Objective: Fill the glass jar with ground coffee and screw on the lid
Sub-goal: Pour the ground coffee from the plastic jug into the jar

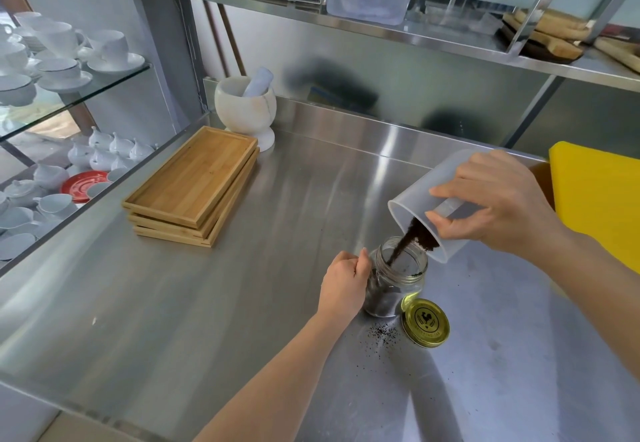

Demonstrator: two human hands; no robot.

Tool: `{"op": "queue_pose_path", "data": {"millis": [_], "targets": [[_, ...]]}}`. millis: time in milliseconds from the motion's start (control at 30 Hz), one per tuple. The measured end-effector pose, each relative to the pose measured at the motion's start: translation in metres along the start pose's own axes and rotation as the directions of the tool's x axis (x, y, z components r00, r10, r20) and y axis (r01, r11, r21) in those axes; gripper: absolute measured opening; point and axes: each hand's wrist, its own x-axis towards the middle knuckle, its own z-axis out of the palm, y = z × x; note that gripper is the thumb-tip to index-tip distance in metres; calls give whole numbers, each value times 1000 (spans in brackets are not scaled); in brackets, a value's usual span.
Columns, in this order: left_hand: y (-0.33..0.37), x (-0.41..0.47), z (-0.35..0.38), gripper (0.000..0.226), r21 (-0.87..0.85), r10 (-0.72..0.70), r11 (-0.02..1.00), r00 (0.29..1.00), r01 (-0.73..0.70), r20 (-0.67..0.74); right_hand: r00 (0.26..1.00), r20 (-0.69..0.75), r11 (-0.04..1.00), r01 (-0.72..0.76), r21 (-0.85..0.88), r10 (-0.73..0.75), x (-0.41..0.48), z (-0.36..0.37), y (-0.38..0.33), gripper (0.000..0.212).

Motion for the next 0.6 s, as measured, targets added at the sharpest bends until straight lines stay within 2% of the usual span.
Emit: {"op": "queue_pose_path", "data": {"millis": [200,333,600], "targets": [[1,-1,0,59,-13,5,1000,1000,-5,-8,1000,-22,1000,3,12,-2,-1,-1,-2,40],[1,-2,0,58,-17,2,1000,1000,-2,-7,999,-33,999,30,22,-30,-3,1,-2,55],[0,-1,0,58,-22,-9,1000,1000,9,-6,997,-64,999,41,29,-39,-3,4,-3,54]]}}
